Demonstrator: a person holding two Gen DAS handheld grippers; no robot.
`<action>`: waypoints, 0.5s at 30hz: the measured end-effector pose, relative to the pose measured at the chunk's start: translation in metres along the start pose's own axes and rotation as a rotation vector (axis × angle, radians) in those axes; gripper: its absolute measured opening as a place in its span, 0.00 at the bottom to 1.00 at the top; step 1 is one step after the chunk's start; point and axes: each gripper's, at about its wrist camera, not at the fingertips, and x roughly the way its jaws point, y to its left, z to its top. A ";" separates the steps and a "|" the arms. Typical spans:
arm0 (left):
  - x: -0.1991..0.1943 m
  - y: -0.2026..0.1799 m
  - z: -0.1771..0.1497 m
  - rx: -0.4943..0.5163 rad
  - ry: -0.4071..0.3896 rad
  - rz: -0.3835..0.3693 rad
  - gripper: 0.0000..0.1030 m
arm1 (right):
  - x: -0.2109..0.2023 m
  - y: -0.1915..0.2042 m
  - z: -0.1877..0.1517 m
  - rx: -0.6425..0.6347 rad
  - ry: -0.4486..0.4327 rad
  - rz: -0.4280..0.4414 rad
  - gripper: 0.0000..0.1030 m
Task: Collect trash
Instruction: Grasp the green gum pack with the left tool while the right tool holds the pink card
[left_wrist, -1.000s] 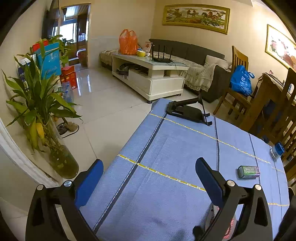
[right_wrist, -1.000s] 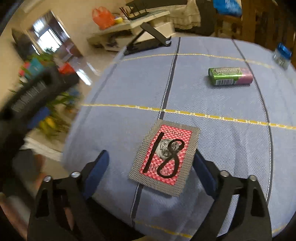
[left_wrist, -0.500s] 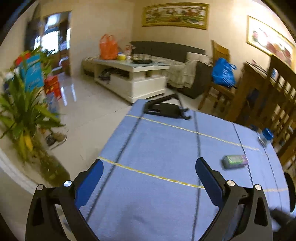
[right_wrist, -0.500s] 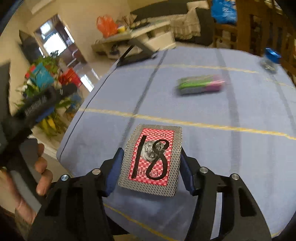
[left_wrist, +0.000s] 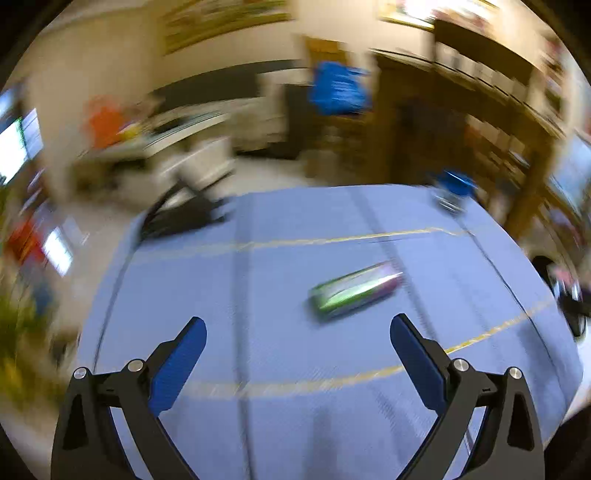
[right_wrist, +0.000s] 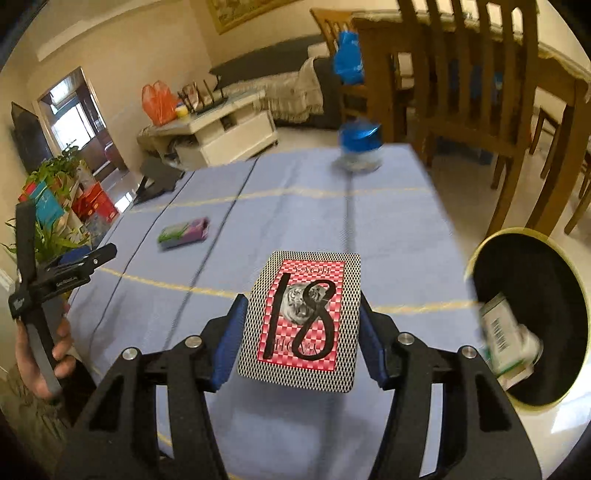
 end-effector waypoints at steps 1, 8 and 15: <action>0.009 -0.008 0.006 0.089 0.005 -0.023 0.89 | -0.002 -0.010 0.002 0.005 -0.015 0.007 0.54; 0.073 -0.036 0.023 0.471 0.109 -0.172 0.82 | 0.000 -0.066 -0.008 0.161 -0.024 0.111 0.54; 0.088 -0.027 0.022 0.421 0.187 -0.360 0.41 | -0.002 -0.072 -0.002 0.184 -0.042 0.126 0.54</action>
